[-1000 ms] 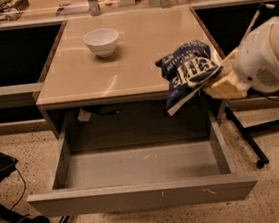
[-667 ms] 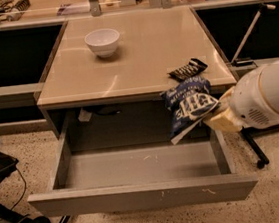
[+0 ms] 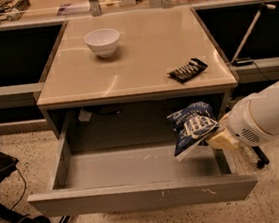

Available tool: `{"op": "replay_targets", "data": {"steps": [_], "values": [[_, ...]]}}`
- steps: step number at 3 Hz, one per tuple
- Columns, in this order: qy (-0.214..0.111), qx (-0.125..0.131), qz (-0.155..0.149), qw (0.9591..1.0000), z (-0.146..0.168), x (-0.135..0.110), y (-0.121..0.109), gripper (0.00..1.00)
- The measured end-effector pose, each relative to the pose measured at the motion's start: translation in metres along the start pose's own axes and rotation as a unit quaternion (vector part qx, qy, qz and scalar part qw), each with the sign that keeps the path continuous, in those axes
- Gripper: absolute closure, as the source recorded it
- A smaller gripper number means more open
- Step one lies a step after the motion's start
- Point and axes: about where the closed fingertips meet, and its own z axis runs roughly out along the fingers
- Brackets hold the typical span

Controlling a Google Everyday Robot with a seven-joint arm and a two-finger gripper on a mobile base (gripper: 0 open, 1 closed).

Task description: Place blue chip bag into top drawer

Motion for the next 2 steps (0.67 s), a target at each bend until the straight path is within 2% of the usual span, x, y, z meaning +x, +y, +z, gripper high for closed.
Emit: {"op": "replay_targets", "data": {"steps": [1, 2], "values": [[-0.013, 0.01, 0.003, 0.9999, 0.003, 0.001, 0.001, 1.0], [-0.027, 0.012, 0.008, 0.9995, 0.055, 0.001, -0.01, 1.0]]}}
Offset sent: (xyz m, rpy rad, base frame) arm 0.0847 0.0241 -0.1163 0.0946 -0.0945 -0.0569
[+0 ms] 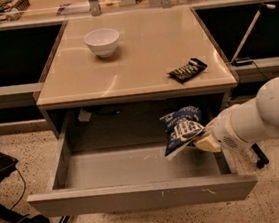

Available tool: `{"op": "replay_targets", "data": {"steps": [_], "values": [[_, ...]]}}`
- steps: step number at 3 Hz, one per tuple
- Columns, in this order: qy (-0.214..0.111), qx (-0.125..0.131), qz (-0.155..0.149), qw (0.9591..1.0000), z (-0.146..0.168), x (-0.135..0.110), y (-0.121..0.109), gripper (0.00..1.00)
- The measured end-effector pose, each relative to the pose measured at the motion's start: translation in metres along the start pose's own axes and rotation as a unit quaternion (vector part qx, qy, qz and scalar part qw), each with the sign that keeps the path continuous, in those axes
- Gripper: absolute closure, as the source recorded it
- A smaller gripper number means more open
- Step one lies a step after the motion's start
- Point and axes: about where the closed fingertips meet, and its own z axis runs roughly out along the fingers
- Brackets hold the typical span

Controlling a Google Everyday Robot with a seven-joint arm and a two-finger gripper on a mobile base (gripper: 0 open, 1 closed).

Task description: Place blue chip bag into top drawer

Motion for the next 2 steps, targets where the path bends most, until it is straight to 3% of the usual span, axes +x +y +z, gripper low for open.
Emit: {"op": "replay_targets", "data": {"steps": [1, 2], "values": [[-0.009, 0.001, 0.01, 0.9999, 0.068, 0.004, -0.03, 1.0], [0.017, -0.013, 0.01, 0.9997, 0.133, 0.013, -0.056, 1.0]]}}
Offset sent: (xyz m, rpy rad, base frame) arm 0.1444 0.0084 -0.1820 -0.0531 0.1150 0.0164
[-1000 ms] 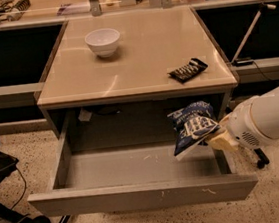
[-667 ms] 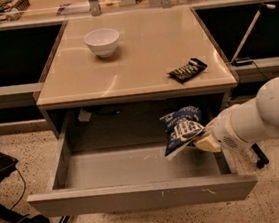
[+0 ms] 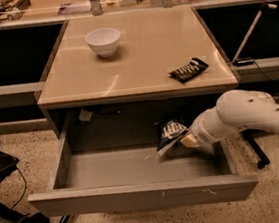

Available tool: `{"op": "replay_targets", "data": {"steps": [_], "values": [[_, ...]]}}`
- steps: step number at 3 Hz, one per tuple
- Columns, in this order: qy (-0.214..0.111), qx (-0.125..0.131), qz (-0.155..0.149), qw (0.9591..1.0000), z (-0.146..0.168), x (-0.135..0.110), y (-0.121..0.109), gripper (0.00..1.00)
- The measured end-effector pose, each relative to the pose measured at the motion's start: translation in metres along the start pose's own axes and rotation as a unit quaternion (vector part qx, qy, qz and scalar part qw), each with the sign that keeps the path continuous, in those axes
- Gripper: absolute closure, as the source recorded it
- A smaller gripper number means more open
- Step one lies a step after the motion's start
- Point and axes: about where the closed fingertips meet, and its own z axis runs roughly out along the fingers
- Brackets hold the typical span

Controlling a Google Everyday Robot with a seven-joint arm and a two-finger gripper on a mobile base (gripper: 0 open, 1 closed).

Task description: Place blue chip bag into top drawer

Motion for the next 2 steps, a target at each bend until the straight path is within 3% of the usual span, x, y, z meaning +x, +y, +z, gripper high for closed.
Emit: {"op": "replay_targets", "data": {"steps": [1, 2], "values": [[0.029, -0.011, -0.009, 0.9995, 0.0284, 0.0177, -0.0057, 1.0], [0.029, -0.011, -0.009, 0.9995, 0.0284, 0.0177, -0.0057, 0.81]]}}
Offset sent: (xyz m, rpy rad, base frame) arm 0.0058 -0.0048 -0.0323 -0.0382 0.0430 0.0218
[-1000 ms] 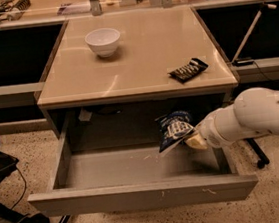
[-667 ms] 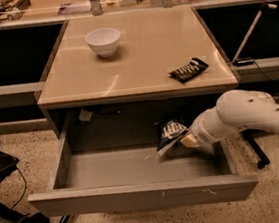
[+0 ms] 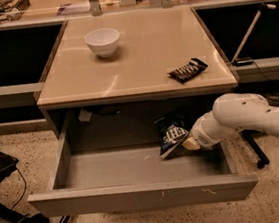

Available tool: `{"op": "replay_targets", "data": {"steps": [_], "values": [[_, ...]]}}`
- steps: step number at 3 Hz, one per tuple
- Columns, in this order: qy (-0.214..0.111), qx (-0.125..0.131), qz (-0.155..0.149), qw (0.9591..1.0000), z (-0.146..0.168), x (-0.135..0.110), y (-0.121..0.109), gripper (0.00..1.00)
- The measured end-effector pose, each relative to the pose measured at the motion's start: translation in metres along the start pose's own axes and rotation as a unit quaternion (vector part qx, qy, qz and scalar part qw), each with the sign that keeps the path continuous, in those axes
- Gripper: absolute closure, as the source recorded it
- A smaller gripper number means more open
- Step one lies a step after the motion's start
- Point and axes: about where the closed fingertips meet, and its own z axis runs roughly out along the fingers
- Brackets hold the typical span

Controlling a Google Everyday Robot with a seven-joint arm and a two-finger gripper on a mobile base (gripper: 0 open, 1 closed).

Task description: Place blue chip bag into top drawer

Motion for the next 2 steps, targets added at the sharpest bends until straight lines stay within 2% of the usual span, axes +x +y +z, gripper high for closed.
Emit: {"op": "replay_targets", "data": {"steps": [2], "values": [[0.0, 0.0, 0.0, 1.0, 0.0, 0.0, 0.0, 0.35]]}}
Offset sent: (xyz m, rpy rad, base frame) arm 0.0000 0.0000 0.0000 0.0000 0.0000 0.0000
